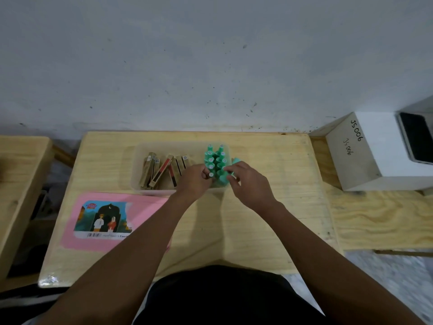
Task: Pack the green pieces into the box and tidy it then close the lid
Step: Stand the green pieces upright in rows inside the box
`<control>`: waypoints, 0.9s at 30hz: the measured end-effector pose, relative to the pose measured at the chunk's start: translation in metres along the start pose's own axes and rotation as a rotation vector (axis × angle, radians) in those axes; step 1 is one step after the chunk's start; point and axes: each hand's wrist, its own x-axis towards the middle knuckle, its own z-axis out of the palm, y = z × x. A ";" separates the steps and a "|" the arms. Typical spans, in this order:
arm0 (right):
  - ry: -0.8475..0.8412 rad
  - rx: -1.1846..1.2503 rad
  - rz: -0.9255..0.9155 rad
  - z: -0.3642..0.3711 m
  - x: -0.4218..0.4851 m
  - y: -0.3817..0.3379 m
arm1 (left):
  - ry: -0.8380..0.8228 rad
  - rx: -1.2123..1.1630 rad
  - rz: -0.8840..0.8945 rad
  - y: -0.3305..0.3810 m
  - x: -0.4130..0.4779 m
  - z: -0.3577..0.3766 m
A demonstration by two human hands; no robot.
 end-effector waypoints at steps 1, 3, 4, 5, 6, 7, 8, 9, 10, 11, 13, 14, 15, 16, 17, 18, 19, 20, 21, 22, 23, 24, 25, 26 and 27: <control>-0.003 -0.034 -0.015 0.001 0.001 0.000 | 0.005 0.020 0.001 0.001 0.000 0.001; -0.008 -0.089 -0.042 0.003 0.003 -0.001 | 0.021 0.050 0.013 0.002 0.000 0.001; -0.010 -0.112 -0.057 0.005 0.004 -0.001 | 0.029 0.058 0.020 0.003 -0.001 0.001; -0.009 -0.138 -0.075 0.006 0.006 -0.001 | 0.036 0.064 0.025 0.003 -0.001 0.001; -0.010 -0.166 -0.092 0.008 0.007 -0.001 | 0.043 0.066 0.029 0.003 -0.002 0.001; -0.013 -0.192 -0.106 0.009 0.009 -0.001 | 0.050 0.067 0.033 0.003 -0.002 0.001; -0.019 -0.216 -0.115 0.011 0.011 0.000 | 0.056 0.066 0.033 0.003 -0.003 0.000; -0.030 -0.237 -0.121 0.013 0.012 0.001 | 0.060 0.065 0.031 0.004 -0.003 0.000; -0.046 -0.254 -0.124 0.015 0.014 0.001 | 0.061 0.067 0.031 0.004 -0.004 0.000; -0.065 -0.269 -0.125 0.016 0.015 0.001 | 0.062 0.070 0.030 0.005 -0.004 0.000; -0.092 -0.286 -0.122 0.017 0.017 0.001 | 0.060 0.067 0.024 0.005 -0.005 -0.001; -0.098 -0.284 -0.113 0.017 0.019 0.001 | 0.057 0.063 0.021 0.005 -0.004 -0.001; -0.099 -0.280 -0.100 0.016 0.020 0.001 | 0.053 0.063 0.019 0.005 -0.004 -0.001; -0.099 -0.275 -0.086 0.016 0.021 0.001 | 0.050 0.069 0.019 0.004 -0.004 -0.001; -0.096 -0.271 -0.078 0.016 0.022 0.002 | 0.047 0.078 0.019 0.003 -0.003 -0.002; -0.089 -0.270 -0.077 0.015 0.022 0.002 | 0.046 0.087 0.019 0.003 -0.003 -0.002; -0.083 -0.270 -0.079 0.015 0.022 0.003 | 0.045 0.098 0.017 0.004 -0.002 -0.002; -0.077 -0.271 -0.082 0.014 0.022 0.003 | 0.041 0.110 0.015 0.005 -0.002 -0.003; -0.070 -0.271 -0.085 0.014 0.021 0.003 | 0.039 0.119 0.012 0.006 -0.002 -0.003; -0.060 -0.269 -0.086 0.014 0.020 0.004 | 0.037 0.125 0.010 0.007 -0.001 -0.003; -0.048 -0.263 -0.084 0.015 0.020 0.004 | 0.038 0.128 0.007 0.008 -0.002 -0.003; -0.038 -0.255 -0.080 0.016 0.019 0.004 | 0.039 0.129 0.004 0.008 -0.002 -0.003; -0.032 -0.246 -0.076 0.016 0.019 0.004 | 0.042 0.125 0.001 0.008 -0.002 -0.003; -0.033 -0.239 -0.073 0.016 0.019 0.004 | 0.044 0.117 -0.004 0.008 -0.003 -0.002; -0.037 -0.235 -0.072 0.016 0.019 0.005 | 0.045 0.106 -0.009 0.008 -0.003 -0.002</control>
